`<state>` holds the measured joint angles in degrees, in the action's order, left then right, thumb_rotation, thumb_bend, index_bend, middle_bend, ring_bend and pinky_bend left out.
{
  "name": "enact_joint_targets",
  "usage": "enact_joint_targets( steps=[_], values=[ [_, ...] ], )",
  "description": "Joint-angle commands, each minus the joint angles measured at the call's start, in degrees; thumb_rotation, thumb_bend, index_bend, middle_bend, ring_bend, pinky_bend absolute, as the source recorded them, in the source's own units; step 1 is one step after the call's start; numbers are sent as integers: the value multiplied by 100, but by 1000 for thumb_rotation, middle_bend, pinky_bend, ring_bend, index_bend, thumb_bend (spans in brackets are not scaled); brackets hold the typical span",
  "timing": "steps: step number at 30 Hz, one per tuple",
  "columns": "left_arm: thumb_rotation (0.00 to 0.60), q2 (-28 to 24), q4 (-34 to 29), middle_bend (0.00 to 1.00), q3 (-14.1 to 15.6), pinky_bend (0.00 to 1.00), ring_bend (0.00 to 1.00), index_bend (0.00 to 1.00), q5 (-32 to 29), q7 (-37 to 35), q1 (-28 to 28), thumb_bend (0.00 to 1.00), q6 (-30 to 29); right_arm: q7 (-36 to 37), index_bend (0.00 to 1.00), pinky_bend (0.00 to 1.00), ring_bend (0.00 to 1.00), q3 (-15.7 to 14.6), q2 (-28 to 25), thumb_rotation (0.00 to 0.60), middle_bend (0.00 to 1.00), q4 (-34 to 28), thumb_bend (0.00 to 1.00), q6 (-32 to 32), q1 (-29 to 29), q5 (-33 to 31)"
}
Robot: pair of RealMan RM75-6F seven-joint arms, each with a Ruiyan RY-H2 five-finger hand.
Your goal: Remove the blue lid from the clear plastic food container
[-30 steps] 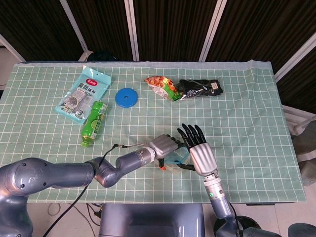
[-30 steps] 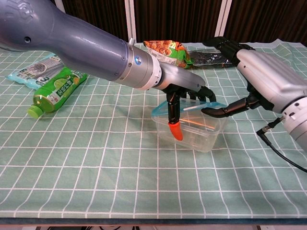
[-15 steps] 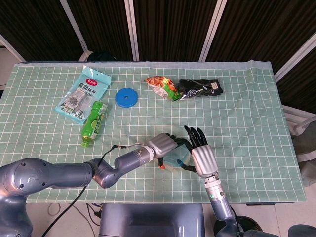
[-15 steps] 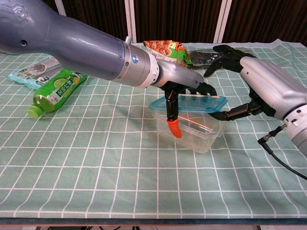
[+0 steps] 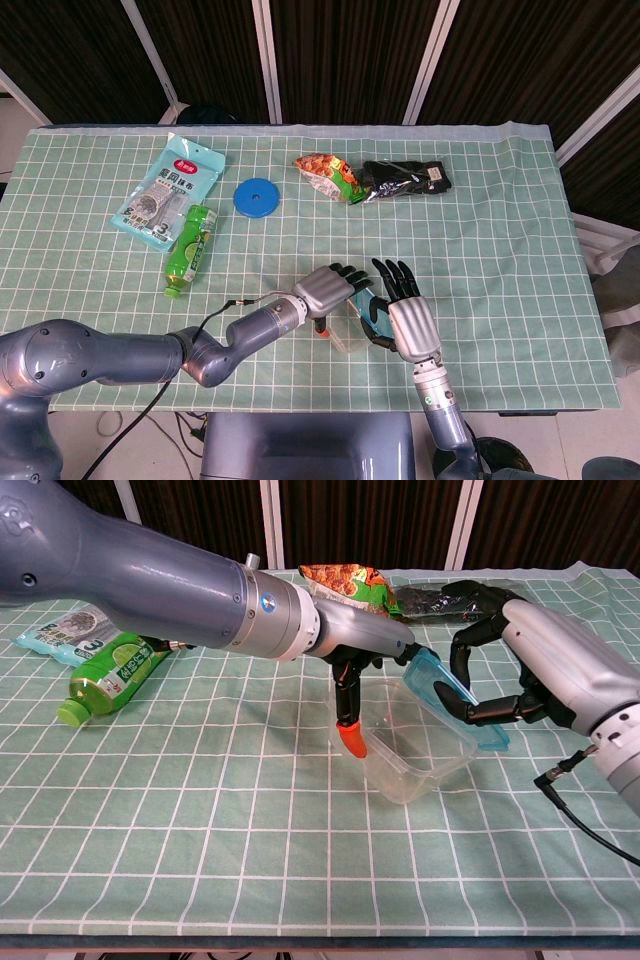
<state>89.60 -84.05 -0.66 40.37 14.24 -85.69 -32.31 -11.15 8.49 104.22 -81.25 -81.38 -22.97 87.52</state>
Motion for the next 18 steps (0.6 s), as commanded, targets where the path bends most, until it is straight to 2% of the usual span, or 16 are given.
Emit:
enact_joint_targets(
  steps=[1,8,18],
  values=[
    [600,-37,-68,0,-15,104,0,0,14,20,52,0,-91,-5,690,0,0,-2,9,600,95,-7,539,-11,4,6],
    [600,-241,-414,0,0,96,0,0,248,115,345,0,-596,-24,694,0,0,62,26,600,95,-26,539,-35,-21,11],
    [600,-980,-1259,0,99,89,0,0,803,58,1048,0,-1350,-247,694,0,0,551,-175,600,95,-300,540,49,-172,-282]
  ],
)
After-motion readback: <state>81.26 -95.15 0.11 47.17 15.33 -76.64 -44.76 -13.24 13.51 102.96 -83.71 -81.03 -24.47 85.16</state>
